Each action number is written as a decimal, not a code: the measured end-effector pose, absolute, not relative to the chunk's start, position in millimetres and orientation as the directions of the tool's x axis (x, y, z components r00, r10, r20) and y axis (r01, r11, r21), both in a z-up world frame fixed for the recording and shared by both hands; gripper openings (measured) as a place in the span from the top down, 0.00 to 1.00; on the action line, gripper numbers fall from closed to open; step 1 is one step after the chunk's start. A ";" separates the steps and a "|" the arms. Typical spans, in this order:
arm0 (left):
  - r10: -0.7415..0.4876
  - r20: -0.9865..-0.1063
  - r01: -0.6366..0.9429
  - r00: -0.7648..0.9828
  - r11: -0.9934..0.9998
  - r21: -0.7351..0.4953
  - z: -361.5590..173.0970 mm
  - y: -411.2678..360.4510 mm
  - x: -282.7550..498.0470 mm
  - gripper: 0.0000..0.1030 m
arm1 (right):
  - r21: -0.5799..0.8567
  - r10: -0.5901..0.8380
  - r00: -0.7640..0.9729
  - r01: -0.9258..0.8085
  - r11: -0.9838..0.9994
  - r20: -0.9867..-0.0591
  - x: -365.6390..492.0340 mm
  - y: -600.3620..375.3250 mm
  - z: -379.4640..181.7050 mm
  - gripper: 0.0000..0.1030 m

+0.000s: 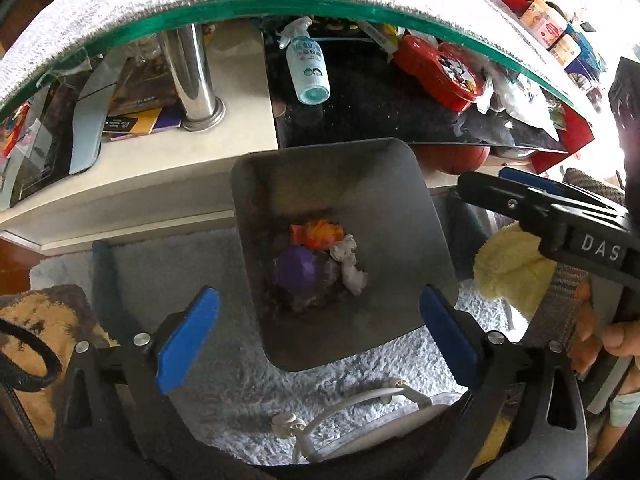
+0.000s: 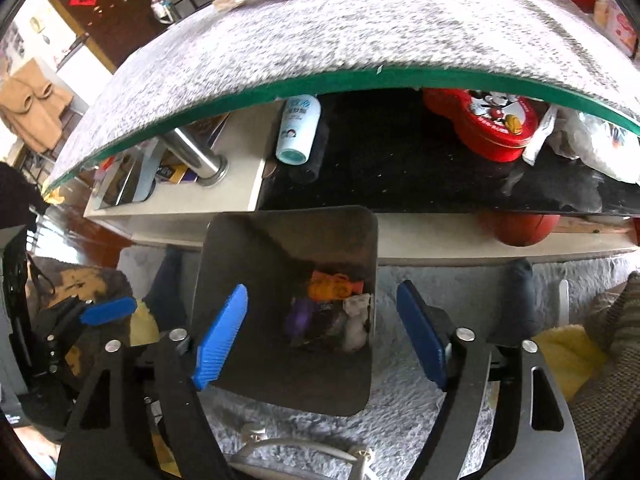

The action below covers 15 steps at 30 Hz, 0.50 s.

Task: Collect trash
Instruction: 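Reach the right tool to the red ornament while the left tool reaches the white tissue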

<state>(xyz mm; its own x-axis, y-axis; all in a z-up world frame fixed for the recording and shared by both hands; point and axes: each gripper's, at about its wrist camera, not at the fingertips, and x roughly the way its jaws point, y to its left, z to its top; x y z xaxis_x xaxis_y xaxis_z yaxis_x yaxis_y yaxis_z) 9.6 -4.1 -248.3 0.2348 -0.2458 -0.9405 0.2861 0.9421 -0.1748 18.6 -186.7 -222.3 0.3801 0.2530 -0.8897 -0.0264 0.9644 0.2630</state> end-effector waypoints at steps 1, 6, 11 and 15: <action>-0.245 -0.939 0.286 0.241 0.943 -0.173 -245.9 -3.6 9.9 0.08 | 0.262 0.251 0.385 -0.025 0.965 -0.888 19.2 -187.5 -219.4 0.20; -0.241 -0.923 0.281 0.300 0.947 -0.156 -218.4 -0.7 14.6 0.08 | 0.267 0.244 0.441 -0.010 0.964 -0.864 26.8 -196.4 -189.6 0.18; -0.245 -0.903 0.280 0.353 0.949 -0.148 -186.5 0.6 26.0 0.08 | 0.271 0.233 0.514 0.000 0.963 -0.826 42.1 -209.6 -150.6 0.17; -0.249 -0.884 0.275 0.396 0.950 -0.145 -160.6 1.4 40.6 0.08 | 0.253 0.205 0.555 0.011 0.967 -0.806 58.7 -223.5 -127.4 0.17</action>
<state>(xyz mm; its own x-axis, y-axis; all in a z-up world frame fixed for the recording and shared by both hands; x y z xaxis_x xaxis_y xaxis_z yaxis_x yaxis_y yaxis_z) 40.6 1.4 -160.6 0.3957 -0.2493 -0.8839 0.2752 0.9504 -0.1448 58.7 -223.5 -127.4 0.5553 0.2050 -0.8060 0.0108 0.9673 0.2535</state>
